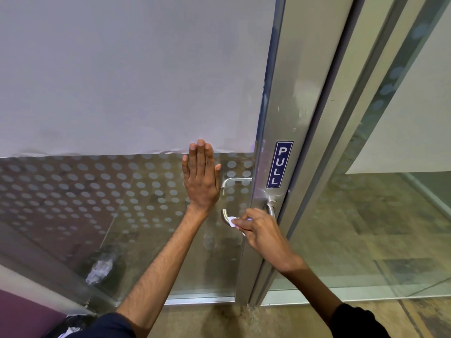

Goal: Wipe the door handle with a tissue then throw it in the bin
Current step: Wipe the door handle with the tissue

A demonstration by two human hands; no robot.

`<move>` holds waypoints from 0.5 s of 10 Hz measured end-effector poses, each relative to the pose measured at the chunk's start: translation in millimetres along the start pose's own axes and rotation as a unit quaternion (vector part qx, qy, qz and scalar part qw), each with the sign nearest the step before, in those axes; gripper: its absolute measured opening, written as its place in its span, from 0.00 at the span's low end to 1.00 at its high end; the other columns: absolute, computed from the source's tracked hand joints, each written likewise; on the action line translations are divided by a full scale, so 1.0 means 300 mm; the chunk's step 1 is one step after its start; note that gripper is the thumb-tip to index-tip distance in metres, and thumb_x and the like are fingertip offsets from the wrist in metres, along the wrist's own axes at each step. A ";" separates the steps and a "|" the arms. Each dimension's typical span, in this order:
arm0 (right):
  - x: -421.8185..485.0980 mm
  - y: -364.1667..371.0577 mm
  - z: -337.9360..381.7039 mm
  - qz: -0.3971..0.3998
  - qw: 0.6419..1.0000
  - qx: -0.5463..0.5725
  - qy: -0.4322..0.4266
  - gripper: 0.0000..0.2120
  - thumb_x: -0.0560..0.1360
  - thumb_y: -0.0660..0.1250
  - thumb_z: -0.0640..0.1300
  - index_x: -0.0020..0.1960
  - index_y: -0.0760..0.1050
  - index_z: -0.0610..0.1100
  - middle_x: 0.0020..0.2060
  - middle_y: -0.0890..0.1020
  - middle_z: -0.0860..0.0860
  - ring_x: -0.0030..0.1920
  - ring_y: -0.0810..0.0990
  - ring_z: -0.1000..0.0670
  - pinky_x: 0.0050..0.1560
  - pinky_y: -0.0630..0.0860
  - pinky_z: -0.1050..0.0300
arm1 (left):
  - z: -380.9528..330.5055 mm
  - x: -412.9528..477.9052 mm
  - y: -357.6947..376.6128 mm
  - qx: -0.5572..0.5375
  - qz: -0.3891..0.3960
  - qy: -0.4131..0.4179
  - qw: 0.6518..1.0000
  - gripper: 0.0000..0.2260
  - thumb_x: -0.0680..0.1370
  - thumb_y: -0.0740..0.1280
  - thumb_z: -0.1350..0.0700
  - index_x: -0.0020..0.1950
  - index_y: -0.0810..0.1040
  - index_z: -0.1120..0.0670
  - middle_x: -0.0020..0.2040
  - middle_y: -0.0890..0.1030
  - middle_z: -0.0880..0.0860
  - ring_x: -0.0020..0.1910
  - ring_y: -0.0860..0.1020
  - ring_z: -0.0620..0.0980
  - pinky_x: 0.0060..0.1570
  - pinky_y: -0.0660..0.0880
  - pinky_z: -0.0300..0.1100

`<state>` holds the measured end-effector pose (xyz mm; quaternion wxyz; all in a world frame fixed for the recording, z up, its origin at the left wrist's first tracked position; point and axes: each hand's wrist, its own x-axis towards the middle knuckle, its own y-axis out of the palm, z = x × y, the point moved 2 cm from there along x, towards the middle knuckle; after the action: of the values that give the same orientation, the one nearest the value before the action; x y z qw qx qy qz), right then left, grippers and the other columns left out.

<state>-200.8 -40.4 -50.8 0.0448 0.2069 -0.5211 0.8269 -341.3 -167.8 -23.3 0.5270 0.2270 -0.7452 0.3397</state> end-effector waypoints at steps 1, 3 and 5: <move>-0.002 -0.011 -0.031 0.018 1.000 0.013 -0.019 0.15 0.71 0.74 0.35 0.52 0.84 0.51 0.39 0.79 0.54 0.39 0.75 0.53 0.42 0.61 0.71 | -0.002 -0.003 0.002 -0.002 0.002 0.000 1.000 0.24 0.86 0.44 0.51 0.81 0.41 0.53 0.82 0.39 0.48 0.81 0.41 0.47 0.80 0.39 0.45; 0.051 0.024 0.021 -0.016 0.997 0.066 0.021 0.07 0.75 0.72 0.44 0.51 0.85 0.48 0.33 0.78 0.51 0.36 0.76 0.51 0.38 0.74 0.58 | 0.003 -0.005 0.007 0.005 0.001 -0.004 1.000 0.25 0.86 0.44 0.51 0.81 0.41 0.53 0.82 0.40 0.48 0.81 0.42 0.47 0.80 0.39 0.46; 0.031 0.058 0.049 -0.046 0.996 0.069 0.022 0.06 0.74 0.73 0.42 0.51 0.85 0.47 0.35 0.78 0.52 0.37 0.76 0.50 0.41 0.75 0.55 | 0.003 -0.005 0.001 0.007 0.006 -0.007 1.000 0.25 0.86 0.44 0.51 0.81 0.41 0.53 0.82 0.39 0.48 0.81 0.41 0.47 0.80 0.39 0.46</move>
<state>-209.8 -62.7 -56.4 0.0796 0.2153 -0.4518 0.8621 -341.5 -168.2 -24.9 0.5181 0.2285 -0.7479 0.3465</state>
